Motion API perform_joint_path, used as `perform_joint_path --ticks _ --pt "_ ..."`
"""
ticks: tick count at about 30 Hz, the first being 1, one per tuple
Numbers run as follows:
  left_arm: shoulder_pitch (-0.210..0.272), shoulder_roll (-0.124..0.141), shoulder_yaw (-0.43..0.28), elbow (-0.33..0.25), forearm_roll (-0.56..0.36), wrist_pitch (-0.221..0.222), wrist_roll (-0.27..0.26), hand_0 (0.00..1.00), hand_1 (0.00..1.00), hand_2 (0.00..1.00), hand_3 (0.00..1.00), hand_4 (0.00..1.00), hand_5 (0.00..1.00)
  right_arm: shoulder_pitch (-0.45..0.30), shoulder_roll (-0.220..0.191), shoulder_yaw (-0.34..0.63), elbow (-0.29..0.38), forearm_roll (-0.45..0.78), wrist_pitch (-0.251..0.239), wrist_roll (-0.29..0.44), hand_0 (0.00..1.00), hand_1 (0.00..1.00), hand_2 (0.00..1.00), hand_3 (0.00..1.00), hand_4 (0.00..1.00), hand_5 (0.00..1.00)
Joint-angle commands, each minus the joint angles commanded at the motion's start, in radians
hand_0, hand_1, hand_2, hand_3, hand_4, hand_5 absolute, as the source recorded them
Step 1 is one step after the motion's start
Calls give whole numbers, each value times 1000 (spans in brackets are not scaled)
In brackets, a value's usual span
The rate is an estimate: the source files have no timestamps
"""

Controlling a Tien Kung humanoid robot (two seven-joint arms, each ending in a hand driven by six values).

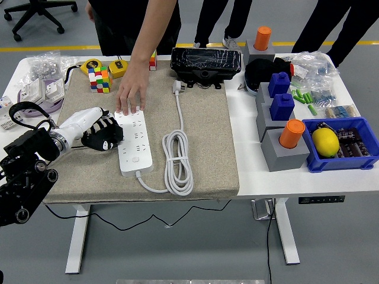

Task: Pick up the plug,place it near the board,insert it into the board,press the button

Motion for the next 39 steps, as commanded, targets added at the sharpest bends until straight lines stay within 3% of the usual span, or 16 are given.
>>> perform_joint_path --ticks 28,29,34,35,39 --pt "4 1 1 10 -3 -3 -5 341 536 517 534 780 2 -4 1 16 0 -10 5 2 765 709 713 764 998 998" --pt "4 1 0 10 -3 -4 -5 378 567 591 577 799 2 -4 0 17 0 -11 6 1 765 709 713 763 998 998" --pt "2 1 -3 16 -7 -10 -8 378 567 591 577 799 2 -2 -1 17 0 -12 8 1 765 709 713 763 998 998" --pt "2 0 -3 17 -8 -11 -9 544 697 666 632 811 2 -2 -1 17 0 -12 8 1 766 710 714 764 998 998" --pt "1 0 -5 21 -11 -13 -11 544 697 666 632 811 2 -3 -1 18 0 -13 7 -1 766 710 714 764 998 998"
